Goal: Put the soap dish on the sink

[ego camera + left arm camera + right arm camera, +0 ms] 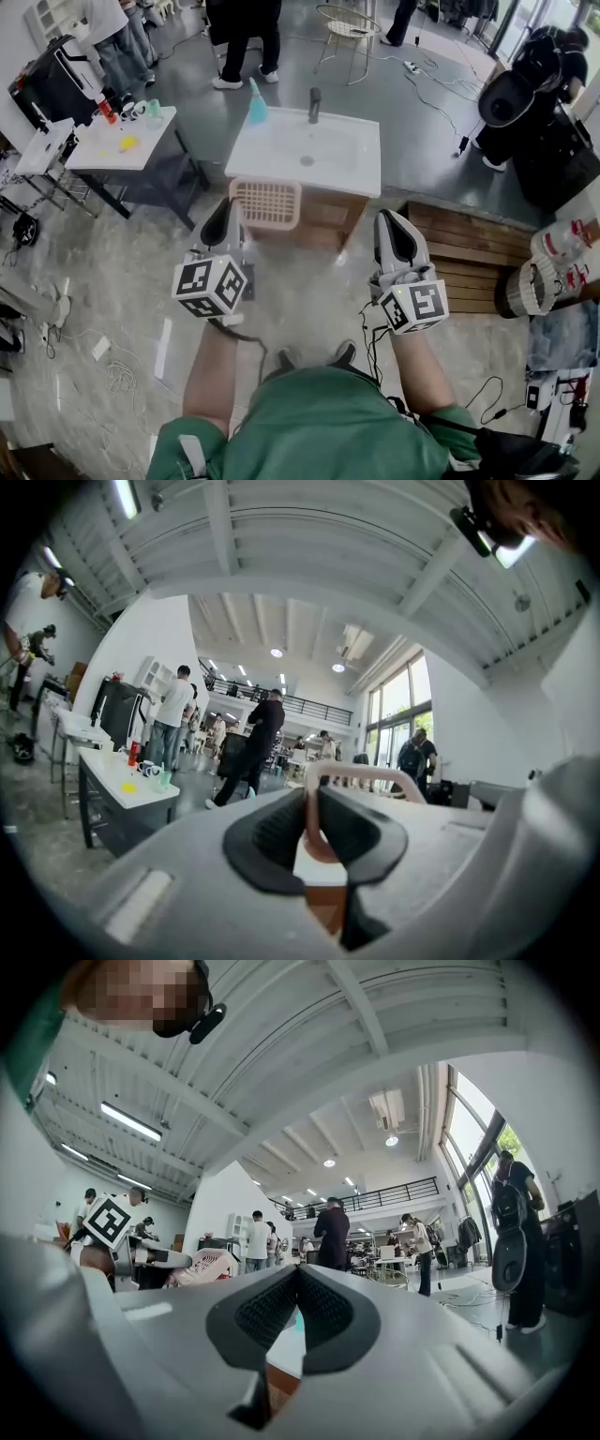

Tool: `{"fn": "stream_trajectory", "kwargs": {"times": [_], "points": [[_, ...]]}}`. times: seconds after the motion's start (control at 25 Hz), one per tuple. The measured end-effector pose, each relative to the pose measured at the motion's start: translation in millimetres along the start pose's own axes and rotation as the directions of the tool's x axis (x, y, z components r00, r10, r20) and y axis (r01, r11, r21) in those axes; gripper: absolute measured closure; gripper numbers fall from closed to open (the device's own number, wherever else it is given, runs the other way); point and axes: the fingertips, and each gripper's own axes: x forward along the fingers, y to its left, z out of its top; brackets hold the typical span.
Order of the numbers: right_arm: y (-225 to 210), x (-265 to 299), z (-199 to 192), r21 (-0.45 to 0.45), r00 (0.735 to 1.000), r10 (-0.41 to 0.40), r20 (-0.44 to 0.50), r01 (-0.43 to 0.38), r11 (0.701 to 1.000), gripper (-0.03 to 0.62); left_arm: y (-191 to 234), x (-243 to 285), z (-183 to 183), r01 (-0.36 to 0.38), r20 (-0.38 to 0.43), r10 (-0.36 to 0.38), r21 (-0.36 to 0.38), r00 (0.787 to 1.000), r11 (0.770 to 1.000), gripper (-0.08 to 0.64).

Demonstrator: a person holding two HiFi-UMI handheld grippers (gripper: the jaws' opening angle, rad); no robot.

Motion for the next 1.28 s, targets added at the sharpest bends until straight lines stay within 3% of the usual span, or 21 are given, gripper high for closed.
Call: {"fn": "stream_trajectory", "kwargs": {"times": [0.32,0.64,0.96,1.28], "points": [[35,24,-1,-0.021,0.999,-0.048,0.002,0.048,0.999,0.601,76,-21,2,-0.03,0.009,0.03,-0.039,0.999,0.999,0.518],[61,49,1,-0.019,1.0,-0.001,-0.001,0.001,1.0,0.601,101,-21,4,-0.034,0.005,0.034,-0.064,0.999,0.997,0.518],[28,97,-22,0.027,1.0,0.028,0.003,-0.028,0.999,0.601,110,25,-4,-0.066,-0.021,0.065,-0.045,0.998,0.997,0.518],[-27,166,-39,0.071,0.997,0.08,0.008,-0.081,0.994,0.601,109,102,-3,-0.105,-0.035,0.104,-0.019,0.994,0.994,0.518]]}}
